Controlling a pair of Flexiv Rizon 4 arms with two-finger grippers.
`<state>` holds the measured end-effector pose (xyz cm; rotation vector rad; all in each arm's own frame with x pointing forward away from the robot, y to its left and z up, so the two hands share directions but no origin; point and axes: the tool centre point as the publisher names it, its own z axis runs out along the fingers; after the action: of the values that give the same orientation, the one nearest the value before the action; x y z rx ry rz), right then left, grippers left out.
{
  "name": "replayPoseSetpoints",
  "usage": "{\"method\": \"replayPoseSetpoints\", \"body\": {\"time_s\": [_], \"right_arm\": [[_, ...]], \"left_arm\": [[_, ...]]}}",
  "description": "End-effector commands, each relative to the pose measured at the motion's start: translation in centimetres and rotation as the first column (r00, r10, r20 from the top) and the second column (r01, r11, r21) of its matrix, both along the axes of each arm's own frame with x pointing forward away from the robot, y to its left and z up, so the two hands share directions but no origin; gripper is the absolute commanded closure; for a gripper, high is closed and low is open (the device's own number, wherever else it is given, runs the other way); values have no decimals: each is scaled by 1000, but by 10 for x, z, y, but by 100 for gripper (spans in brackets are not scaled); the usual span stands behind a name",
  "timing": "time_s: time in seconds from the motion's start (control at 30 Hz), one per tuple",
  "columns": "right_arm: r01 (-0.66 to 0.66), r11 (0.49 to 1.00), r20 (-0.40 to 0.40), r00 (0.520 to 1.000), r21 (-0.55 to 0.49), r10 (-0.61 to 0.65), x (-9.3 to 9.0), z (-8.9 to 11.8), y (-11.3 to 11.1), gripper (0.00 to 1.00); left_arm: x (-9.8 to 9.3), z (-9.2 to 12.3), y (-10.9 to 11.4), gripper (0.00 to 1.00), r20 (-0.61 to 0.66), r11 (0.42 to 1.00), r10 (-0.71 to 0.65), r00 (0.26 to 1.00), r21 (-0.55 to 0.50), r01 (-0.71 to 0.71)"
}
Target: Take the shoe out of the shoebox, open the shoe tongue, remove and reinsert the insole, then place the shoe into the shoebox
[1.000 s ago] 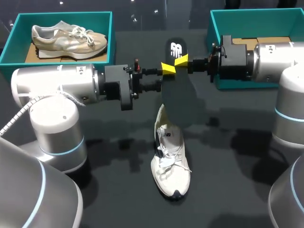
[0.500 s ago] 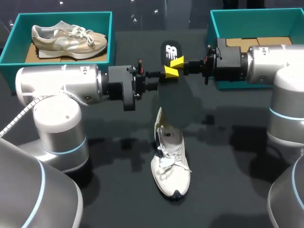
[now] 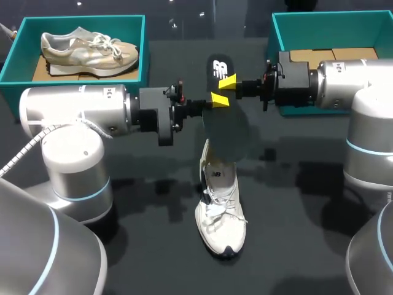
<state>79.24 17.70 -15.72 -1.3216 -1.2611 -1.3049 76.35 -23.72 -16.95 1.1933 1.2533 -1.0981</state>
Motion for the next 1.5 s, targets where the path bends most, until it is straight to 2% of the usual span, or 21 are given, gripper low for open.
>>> {"method": "replayPoseSetpoints", "body": {"time_s": [0.03, 0.07, 0.13, 0.43, 0.7, 0.83, 0.9, 0.93, 1.43, 1.5], "right_arm": [[0, 1000, -2, 1000, -1, 0, 0, 0, 1, 100], [2, 1000, -1, 1000, 0, -2, 0, 0, 1, 85], [5, 1000, 9, 1000, 5, -5, -1, 1, -1, 0], [-11, 999, 93, 996, 48, 7, -15, 8, -20, 0], [14, 998, 132, 991, 53, -21, -29, 8, -44, 0], [3, 999, 151, 988, 55, -11, -35, 8, -54, 0], [3, 998, 153, 988, 61, -13, -36, 8, -56, 0], [3, 998, 153, 988, 61, -13, -36, 8, -56, 0], [3, 998, 153, 988, 61, -13, -36, 8, -56, 0], [3, 998, 153, 988, 61, -13, -36, 8, -56, 0]], "left_arm": [[-1, -1, 1, 100, 2, 1000, 0, 1000, 3, 0], [-2, 0, 2, 100, 3, 1000, 1, 1000, 3, -1], [-2, 2, 4, 100, 4, 1000, 5, 1000, 3, -5], [-4, 11, 36, 100, -27, 999, 43, 999, 14, -43], [-12, 13, 66, 100, -123, 997, 80, 989, 21, -78], [-17, 15, 78, 100, -233, 996, 81, 969, -6, -85], [-20, 18, 85, 100, -314, 996, 13, 949, -81, -40], [-22, 20, 90, 100, -290, 995, -7, 957, -94, -22], [-22, 20, 90, 100, -290, 995, -7, 957, -94, -22], [-28, 22, 89, 100, -416, 997, -7, 909, -78, -28]]}}
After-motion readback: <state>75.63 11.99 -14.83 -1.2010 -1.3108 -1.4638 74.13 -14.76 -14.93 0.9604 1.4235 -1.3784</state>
